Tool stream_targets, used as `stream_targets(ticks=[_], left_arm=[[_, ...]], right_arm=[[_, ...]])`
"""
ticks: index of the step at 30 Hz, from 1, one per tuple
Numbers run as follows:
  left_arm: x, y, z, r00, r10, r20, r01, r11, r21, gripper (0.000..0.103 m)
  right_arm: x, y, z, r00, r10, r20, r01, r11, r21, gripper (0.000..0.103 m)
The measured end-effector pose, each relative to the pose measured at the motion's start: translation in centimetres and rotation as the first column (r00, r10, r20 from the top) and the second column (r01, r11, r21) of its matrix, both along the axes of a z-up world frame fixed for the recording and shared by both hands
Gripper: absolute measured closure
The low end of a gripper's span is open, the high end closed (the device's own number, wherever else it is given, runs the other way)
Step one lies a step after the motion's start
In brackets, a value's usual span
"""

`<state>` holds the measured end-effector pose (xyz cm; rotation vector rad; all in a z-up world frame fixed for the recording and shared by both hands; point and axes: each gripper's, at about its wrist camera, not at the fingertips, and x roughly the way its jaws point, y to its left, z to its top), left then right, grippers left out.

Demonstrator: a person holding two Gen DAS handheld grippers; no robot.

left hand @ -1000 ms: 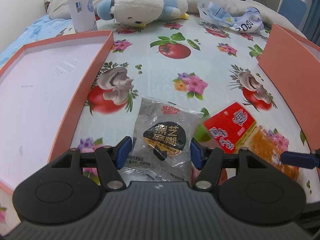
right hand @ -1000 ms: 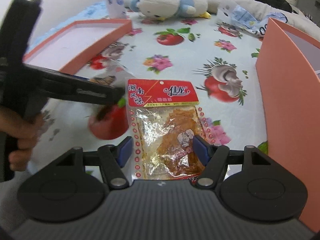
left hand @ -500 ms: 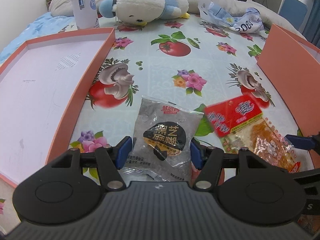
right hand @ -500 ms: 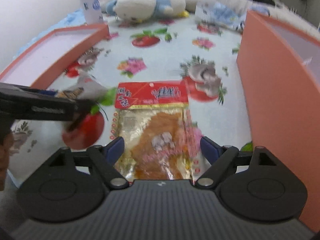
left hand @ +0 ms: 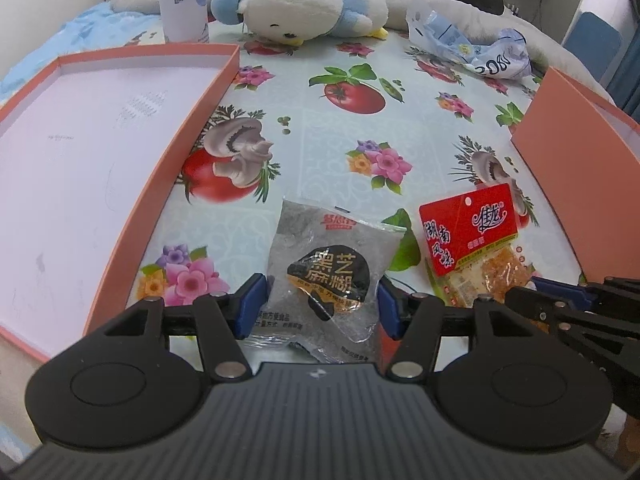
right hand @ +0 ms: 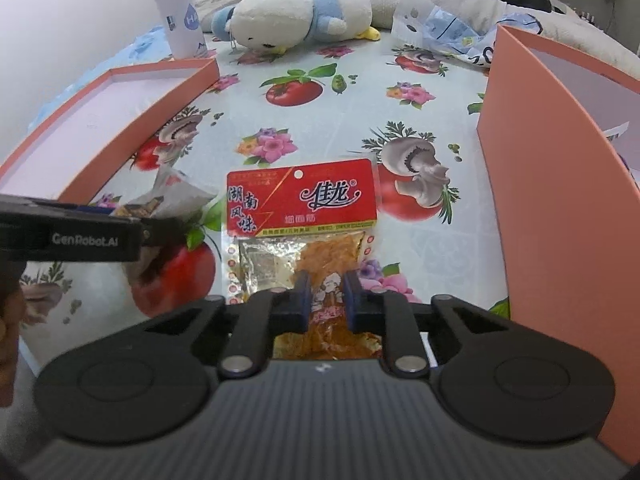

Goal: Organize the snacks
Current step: 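Lift both held snacks and carry them over the pink box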

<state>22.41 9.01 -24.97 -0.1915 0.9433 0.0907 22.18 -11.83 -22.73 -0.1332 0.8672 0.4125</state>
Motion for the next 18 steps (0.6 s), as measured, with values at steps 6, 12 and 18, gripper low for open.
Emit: stream_targets(ticks=[6,12,18], left_arm=[[-0.9,0.1,0.9,1.000,0.019,-0.016,-0.020,0.999,-0.041,0.042],[-1.8,-0.7,2.7,1.000,-0.009,0.009,0.009,0.998,-0.057,0.043],[-3.0,-1.4,5.0,0.998,-0.023,0.055,0.029,0.994,-0.109,0.044]], right_arm=[[-1.2,-0.7,2.3,0.998,-0.037,0.043,0.034,0.998,0.053,0.087],[-2.6,-1.8,5.0,0.995,-0.071,0.071,0.063,0.992,0.109,0.087],[-4.1,-3.5,7.0,0.989,-0.128,0.078,0.115,0.982,0.148,0.087]])
